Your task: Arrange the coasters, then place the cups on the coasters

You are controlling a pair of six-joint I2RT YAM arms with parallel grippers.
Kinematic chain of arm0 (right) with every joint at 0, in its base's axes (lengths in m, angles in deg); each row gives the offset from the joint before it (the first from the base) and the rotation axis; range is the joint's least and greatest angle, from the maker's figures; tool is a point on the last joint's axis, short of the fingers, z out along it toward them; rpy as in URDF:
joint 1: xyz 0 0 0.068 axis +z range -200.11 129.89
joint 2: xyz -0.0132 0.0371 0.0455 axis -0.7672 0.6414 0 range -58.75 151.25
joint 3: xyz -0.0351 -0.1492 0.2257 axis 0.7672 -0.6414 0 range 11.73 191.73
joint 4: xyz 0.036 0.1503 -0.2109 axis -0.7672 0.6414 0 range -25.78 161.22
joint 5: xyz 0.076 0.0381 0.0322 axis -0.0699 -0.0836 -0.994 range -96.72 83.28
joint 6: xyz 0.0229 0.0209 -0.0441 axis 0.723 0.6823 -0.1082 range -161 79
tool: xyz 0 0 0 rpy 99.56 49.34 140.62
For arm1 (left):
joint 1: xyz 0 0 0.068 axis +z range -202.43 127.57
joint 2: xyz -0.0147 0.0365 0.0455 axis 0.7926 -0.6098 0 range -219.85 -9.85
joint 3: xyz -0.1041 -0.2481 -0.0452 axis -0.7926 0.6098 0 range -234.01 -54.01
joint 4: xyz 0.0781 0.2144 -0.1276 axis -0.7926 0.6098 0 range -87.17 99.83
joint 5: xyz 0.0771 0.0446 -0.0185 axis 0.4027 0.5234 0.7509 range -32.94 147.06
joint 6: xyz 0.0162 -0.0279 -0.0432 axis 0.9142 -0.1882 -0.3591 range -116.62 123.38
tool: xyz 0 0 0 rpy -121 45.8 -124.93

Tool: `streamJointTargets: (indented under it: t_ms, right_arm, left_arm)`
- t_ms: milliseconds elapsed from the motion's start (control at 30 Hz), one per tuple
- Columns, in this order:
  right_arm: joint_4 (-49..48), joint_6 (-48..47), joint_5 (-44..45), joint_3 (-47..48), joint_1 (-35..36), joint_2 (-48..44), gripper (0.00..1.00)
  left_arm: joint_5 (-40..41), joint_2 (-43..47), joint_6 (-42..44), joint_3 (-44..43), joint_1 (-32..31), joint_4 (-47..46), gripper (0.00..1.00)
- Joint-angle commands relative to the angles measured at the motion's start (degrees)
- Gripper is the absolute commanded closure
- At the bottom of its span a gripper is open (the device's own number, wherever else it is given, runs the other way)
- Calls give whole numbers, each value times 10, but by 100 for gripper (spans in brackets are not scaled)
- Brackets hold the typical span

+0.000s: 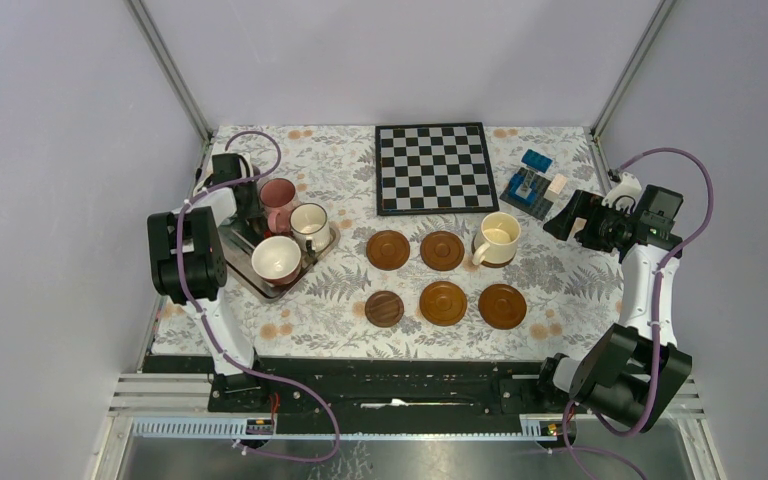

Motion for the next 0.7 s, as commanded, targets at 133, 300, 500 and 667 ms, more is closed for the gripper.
streamJointTargets:
  t_ms: [133, 300, 500, 667]
  right_arm:
    - [-14, 1, 2, -2, 4, -2, 0]
    - [-13, 0, 2, -2, 4, -2, 0]
    - [-12, -5, 1, -4, 4, -5, 0]
    - [-11, -9, 2, -5, 4, -7, 0]
  left_arm:
    - [-6, 10, -4, -20, -5, -24, 84]
    - [-1, 25, -2, -16, -15, -26, 98]
    - [21, 49, 1, -1, -30, -52, 100]
    - [29, 70, -3, -3, -32, -66, 100]
